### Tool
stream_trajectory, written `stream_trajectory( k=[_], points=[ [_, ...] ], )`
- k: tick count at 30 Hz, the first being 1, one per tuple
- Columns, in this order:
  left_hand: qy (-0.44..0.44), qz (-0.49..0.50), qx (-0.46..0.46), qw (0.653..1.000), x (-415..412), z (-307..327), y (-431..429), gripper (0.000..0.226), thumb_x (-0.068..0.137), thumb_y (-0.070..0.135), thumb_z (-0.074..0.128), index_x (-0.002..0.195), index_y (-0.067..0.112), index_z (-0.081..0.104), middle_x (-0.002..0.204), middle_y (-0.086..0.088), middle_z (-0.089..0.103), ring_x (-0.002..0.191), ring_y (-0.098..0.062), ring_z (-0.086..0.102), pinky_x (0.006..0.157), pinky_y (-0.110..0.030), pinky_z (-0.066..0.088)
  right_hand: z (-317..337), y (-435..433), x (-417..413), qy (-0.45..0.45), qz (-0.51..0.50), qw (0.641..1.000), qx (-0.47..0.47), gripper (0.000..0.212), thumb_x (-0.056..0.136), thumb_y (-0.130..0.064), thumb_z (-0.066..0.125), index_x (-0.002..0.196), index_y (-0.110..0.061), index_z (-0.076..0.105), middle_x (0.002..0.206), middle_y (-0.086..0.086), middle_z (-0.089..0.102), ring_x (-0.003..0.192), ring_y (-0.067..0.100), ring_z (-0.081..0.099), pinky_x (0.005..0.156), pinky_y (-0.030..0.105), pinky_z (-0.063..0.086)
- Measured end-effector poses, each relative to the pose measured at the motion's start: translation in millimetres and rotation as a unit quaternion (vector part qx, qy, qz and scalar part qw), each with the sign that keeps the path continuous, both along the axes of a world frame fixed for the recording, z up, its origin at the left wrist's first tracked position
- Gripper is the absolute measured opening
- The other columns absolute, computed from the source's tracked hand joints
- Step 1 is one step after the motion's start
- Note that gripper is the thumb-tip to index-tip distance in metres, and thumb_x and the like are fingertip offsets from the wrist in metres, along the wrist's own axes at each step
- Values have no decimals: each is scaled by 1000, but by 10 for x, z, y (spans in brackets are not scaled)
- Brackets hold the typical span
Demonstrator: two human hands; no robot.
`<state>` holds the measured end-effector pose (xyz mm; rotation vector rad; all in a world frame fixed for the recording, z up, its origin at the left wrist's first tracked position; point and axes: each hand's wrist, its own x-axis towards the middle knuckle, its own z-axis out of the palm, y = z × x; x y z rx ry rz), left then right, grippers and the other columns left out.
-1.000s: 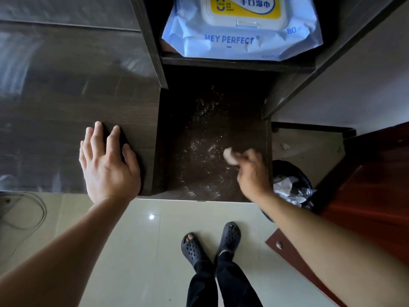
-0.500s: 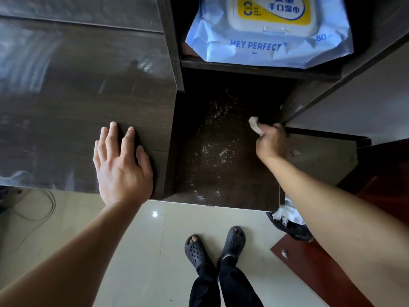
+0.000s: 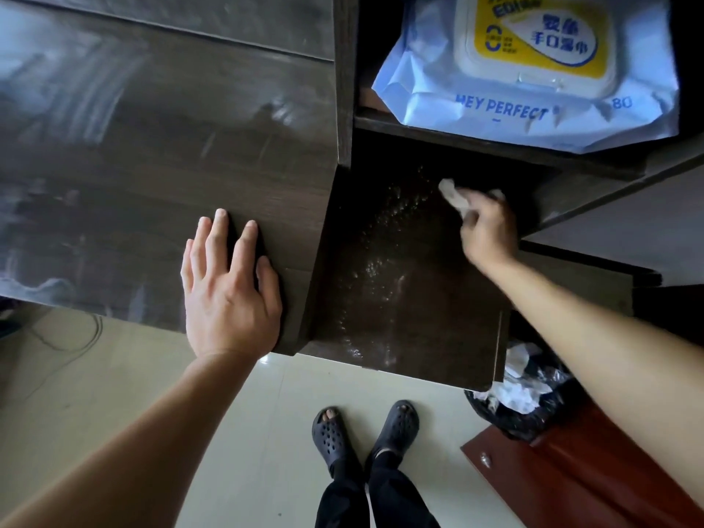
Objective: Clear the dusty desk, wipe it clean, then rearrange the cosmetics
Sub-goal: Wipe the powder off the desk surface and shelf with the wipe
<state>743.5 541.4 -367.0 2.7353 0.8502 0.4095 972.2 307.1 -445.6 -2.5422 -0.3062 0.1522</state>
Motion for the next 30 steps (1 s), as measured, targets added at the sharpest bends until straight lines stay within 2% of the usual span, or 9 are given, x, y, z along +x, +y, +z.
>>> stream_trajectory(
  k=[4, 9, 13, 15, 17, 19, 21, 24, 30],
  points=[
    [1, 1, 2, 1000, -5, -1, 1, 44, 95, 27, 38, 132, 10, 52, 148, -17, 36, 141, -33, 26, 117, -45, 17, -299, 182, 646, 49, -122, 988, -85, 36, 93, -12, 44, 126, -16, 58, 132, 16, 54, 122, 31, 49, 102, 33, 37],
    [10, 0, 3, 1000, -6, 6, 14, 45, 94, 28, 37, 133, 10, 52, 149, -18, 35, 140, -34, 25, 116, -46, 18, -185, 29, -461, -7, 153, 986, -59, 43, 81, 11, 50, 114, -12, 65, 100, 21, 54, 93, 39, 50, 77, 39, 39],
    [6, 0, -2, 1000, -1, 37, -1, 46, 94, 29, 36, 132, 9, 52, 148, -19, 36, 140, -35, 26, 116, -47, 18, -117, -345, -1016, 45, 370, 927, -32, 54, 73, 18, 58, 113, -17, 70, 90, 9, 55, 81, 26, 52, 71, 33, 48],
    [4, 0, -5, 1000, 6, 41, -2, 46, 94, 29, 36, 133, 9, 52, 148, -18, 36, 140, -35, 26, 116, -47, 17, -72, -235, -741, 61, 315, 947, -6, 43, 77, 15, 53, 106, -10, 72, 89, 12, 56, 84, 27, 55, 73, 28, 42],
    [6, 1, -2, 1000, 6, 39, 4, 46, 94, 29, 36, 133, 9, 52, 148, -18, 36, 140, -35, 26, 117, -46, 17, -122, 24, -201, 35, 121, 992, 20, 35, 82, 8, 46, 106, -4, 70, 97, 18, 60, 93, 35, 58, 77, 27, 38],
    [7, 1, 2, 1000, 6, 36, 0, 46, 94, 29, 37, 133, 10, 52, 148, -18, 36, 140, -34, 26, 117, -46, 17, -188, 231, 438, 38, -50, 998, 2, 35, 90, -1, 43, 119, -4, 62, 121, 20, 59, 114, 33, 54, 92, 28, 38],
    [7, 1, 3, 1000, 7, 28, -3, 45, 94, 29, 38, 133, 10, 52, 148, -17, 36, 140, -34, 26, 116, -45, 18, -246, 378, 791, 75, -76, 993, -58, 37, 93, -5, 42, 128, -5, 55, 134, 19, 51, 125, 30, 47, 102, 32, 34],
    [8, 1, 3, 1000, 10, 21, 8, 46, 94, 29, 38, 133, 10, 52, 148, -17, 36, 140, -34, 27, 116, -46, 18, -223, 513, 533, 34, 58, 990, -122, 38, 89, -3, 43, 122, -11, 60, 124, 21, 55, 115, 34, 49, 95, 37, 37],
    [4, 1, 2, 1000, 0, 38, -6, 46, 94, 30, 36, 132, 8, 53, 147, -19, 37, 140, -35, 27, 117, -46, 18, -199, -77, -649, 30, 365, 930, -39, 47, 79, 16, 54, 110, -15, 70, 91, 11, 54, 82, 29, 51, 72, 31, 41]
  ],
)
